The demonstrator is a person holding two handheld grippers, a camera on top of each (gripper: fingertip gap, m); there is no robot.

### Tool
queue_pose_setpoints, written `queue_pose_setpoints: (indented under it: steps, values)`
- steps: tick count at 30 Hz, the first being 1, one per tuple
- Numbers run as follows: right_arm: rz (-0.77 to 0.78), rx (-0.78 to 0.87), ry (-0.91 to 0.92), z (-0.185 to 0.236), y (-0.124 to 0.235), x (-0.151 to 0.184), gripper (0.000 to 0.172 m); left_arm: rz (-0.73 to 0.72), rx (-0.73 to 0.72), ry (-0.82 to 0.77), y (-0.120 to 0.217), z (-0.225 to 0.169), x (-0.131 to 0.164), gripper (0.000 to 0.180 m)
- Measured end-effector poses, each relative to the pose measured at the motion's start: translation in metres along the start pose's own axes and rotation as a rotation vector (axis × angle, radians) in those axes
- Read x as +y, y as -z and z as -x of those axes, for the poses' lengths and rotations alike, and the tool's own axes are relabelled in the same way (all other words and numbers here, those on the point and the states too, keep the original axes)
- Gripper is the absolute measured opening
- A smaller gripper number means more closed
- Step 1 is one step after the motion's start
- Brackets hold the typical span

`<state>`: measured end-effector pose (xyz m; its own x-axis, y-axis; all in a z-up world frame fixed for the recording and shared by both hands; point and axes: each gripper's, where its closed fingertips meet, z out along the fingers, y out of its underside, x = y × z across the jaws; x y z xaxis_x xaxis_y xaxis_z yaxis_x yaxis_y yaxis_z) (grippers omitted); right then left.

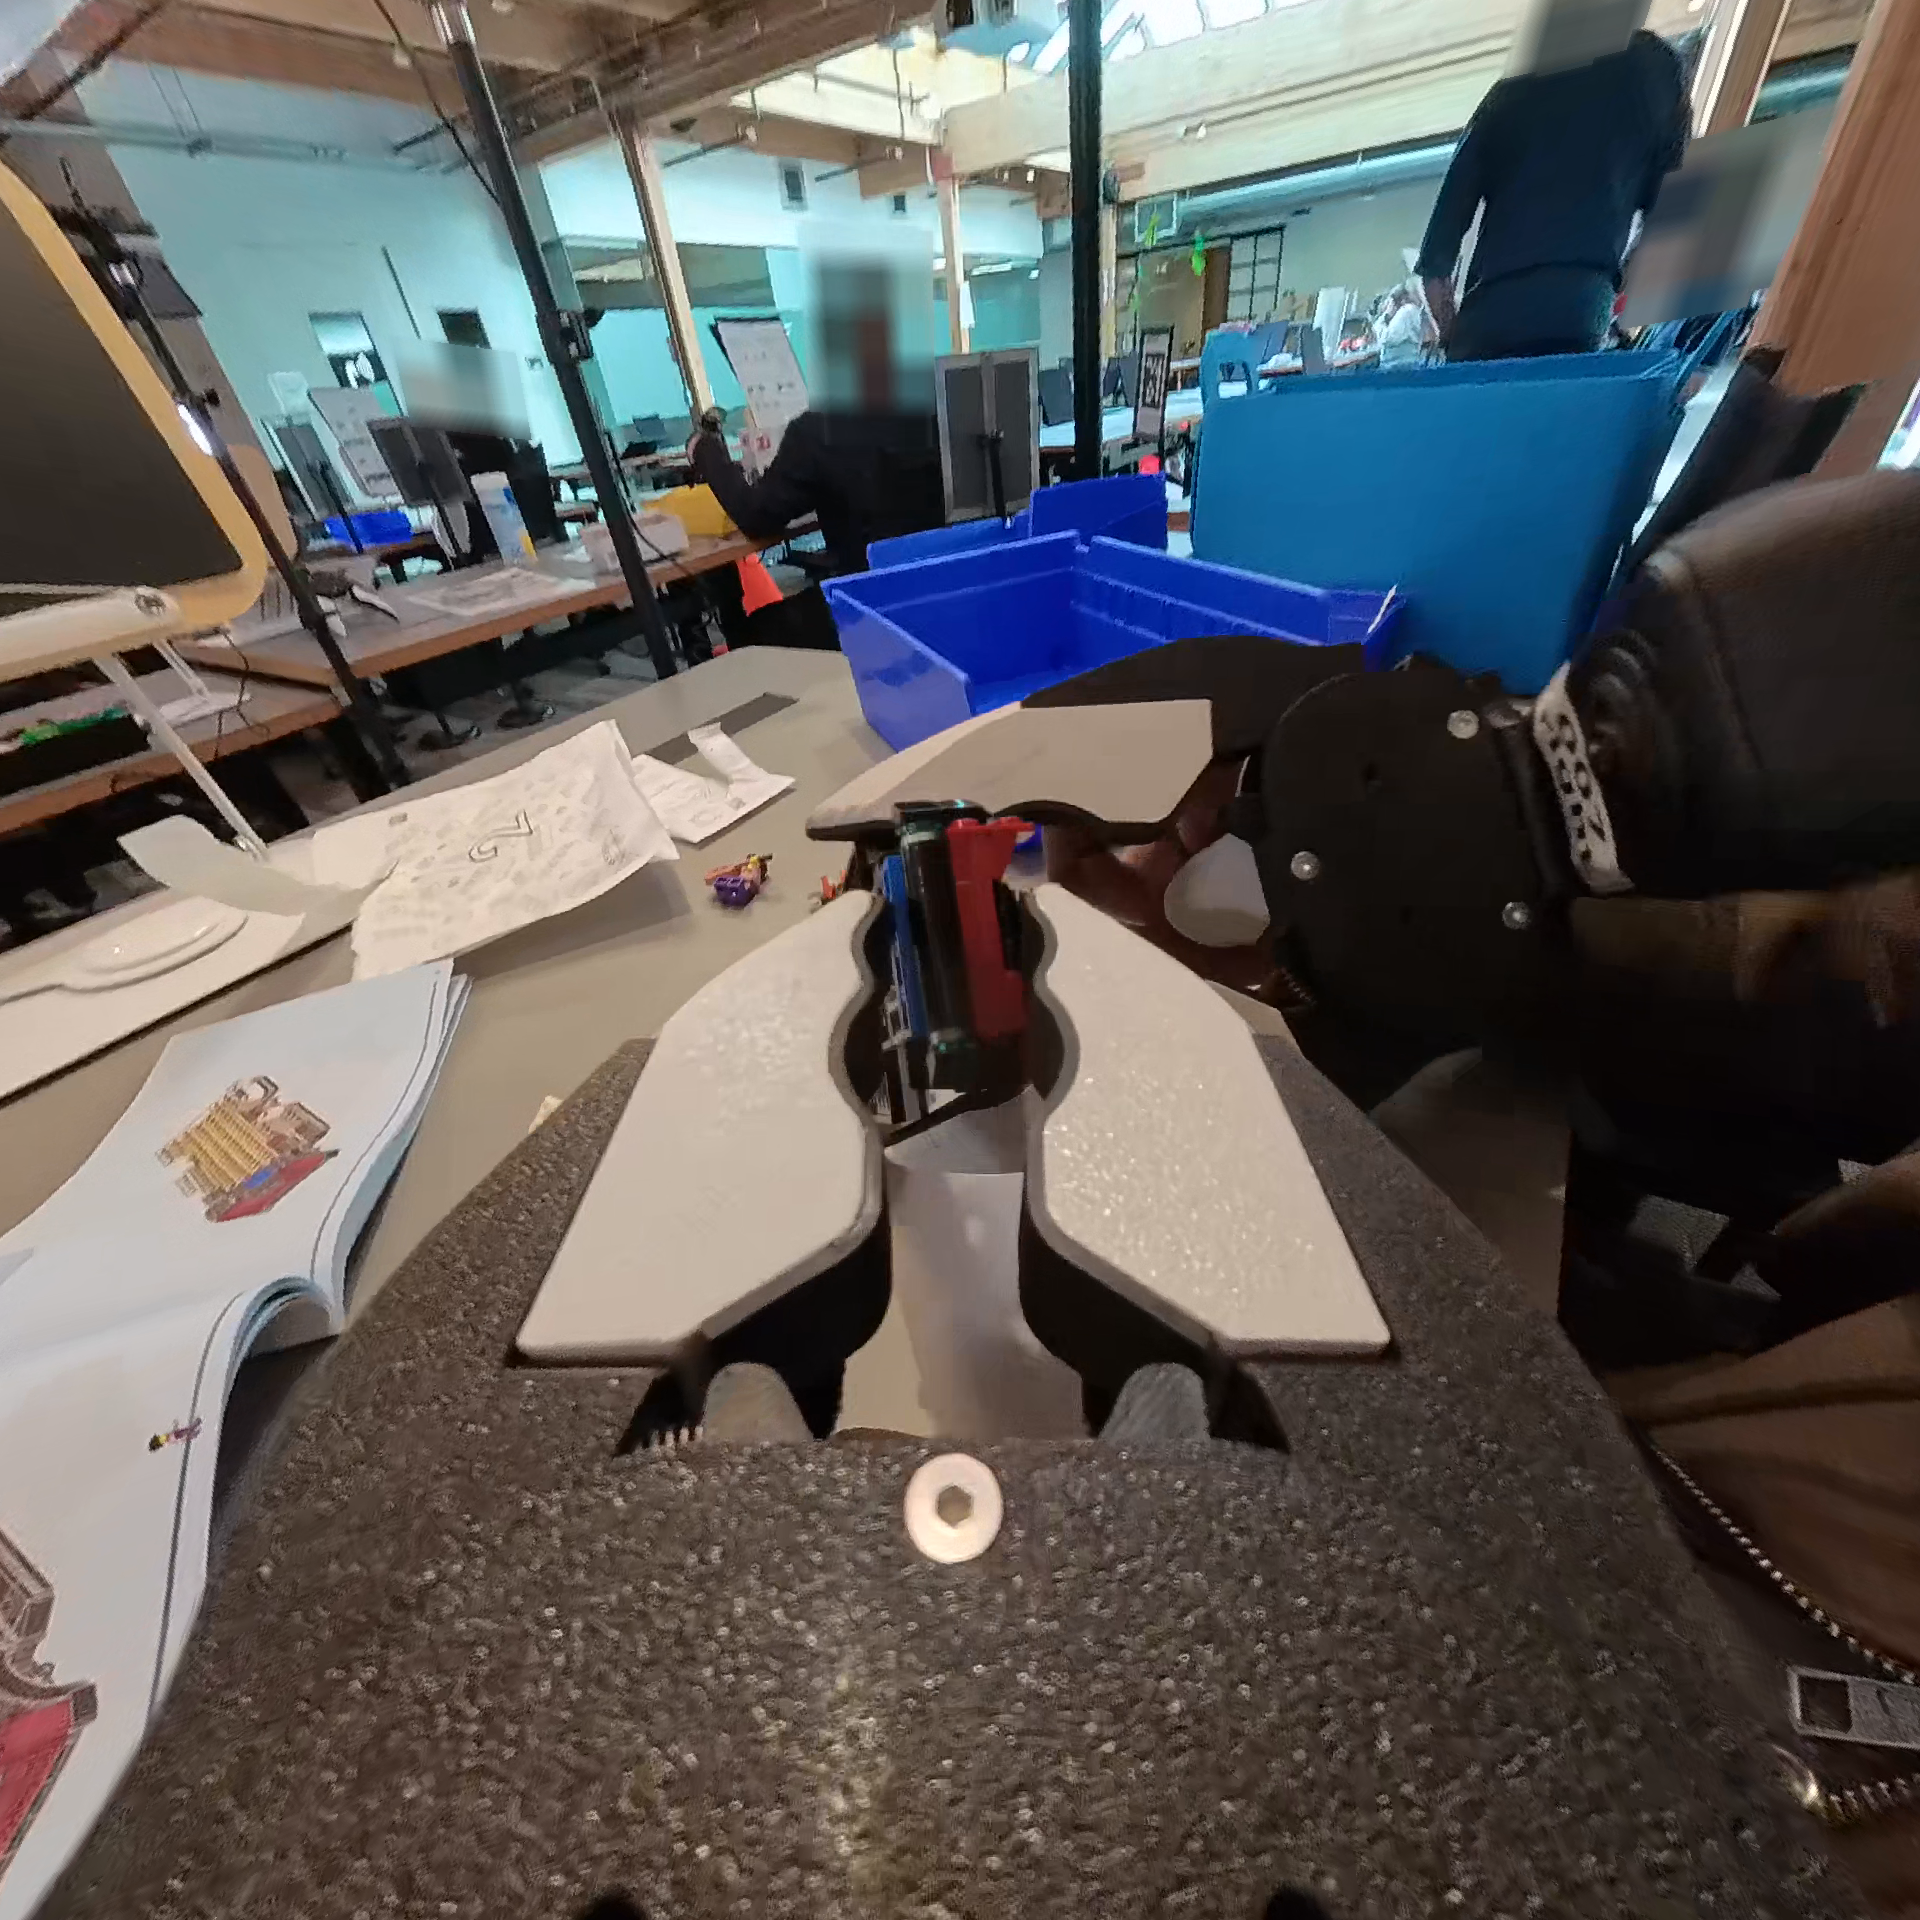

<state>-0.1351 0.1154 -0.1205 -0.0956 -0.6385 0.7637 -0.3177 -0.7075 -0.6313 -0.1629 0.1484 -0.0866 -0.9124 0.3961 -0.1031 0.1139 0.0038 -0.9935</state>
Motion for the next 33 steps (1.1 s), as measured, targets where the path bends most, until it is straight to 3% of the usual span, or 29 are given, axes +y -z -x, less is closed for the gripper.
queue_pose_setpoints:
  steps: [17,23,25,33]
  values:
    - [-0.069,-0.032,-0.269,-0.017,0.007,-0.016,0.072,-0.088,-0.066,-0.013,0.001,0.011,-0.017,0.053]
    - [-0.135,-0.1,-0.357,-0.008,0.007,-0.028,0.071,-0.049,-0.04,-0.027,-0.008,0.009,-0.009,0.046]
    - [-0.136,-0.098,-0.367,-0.007,0.005,-0.027,0.072,-0.055,-0.001,-0.031,-0.008,0.005,-0.009,0.03]
    - [-0.174,-0.122,-0.361,-0.009,0.015,-0.028,0.058,-0.049,-0.141,-0.19,-0.004,0.016,-0.01,0.027]
